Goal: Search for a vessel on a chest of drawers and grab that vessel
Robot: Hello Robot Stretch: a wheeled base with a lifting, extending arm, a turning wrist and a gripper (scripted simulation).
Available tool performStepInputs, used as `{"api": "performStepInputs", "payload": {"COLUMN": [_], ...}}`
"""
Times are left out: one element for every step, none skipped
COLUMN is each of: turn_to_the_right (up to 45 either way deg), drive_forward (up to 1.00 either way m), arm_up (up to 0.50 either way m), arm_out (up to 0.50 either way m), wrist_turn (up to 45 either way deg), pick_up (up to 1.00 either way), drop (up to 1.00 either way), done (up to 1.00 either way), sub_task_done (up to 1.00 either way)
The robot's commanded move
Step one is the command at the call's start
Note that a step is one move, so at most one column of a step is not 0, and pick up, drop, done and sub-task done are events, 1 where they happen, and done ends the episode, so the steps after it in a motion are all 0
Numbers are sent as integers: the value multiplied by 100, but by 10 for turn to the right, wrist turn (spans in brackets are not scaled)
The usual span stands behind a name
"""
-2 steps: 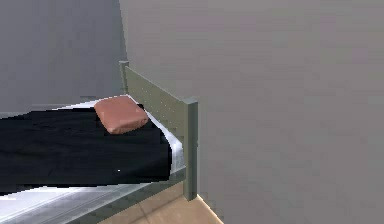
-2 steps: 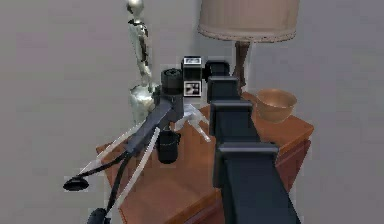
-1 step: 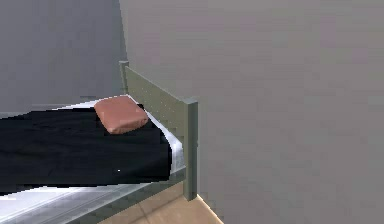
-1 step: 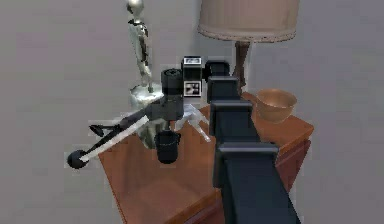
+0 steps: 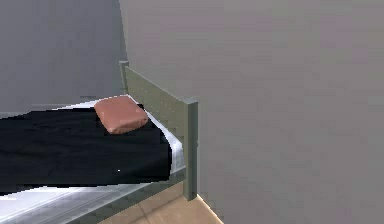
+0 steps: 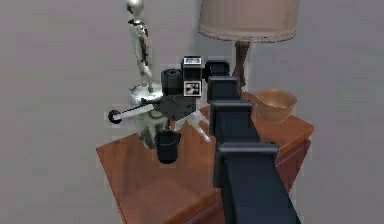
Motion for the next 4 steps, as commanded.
{"api": "performStepInputs", "payload": {"turn_to_the_right": [0, 0, 0, 0], "drive_forward": [0, 0, 0, 0], "arm_up": [0, -24, 0, 10], "arm_out": [0, 0, 0, 0], "wrist_turn": [240, 0, 0, 0], "pick_up": [0, 0, 100, 0], "drop": [0, 0, 0, 0], "done": [0, 0, 0, 0], "sub_task_done": [0, 0, 0, 0]}}
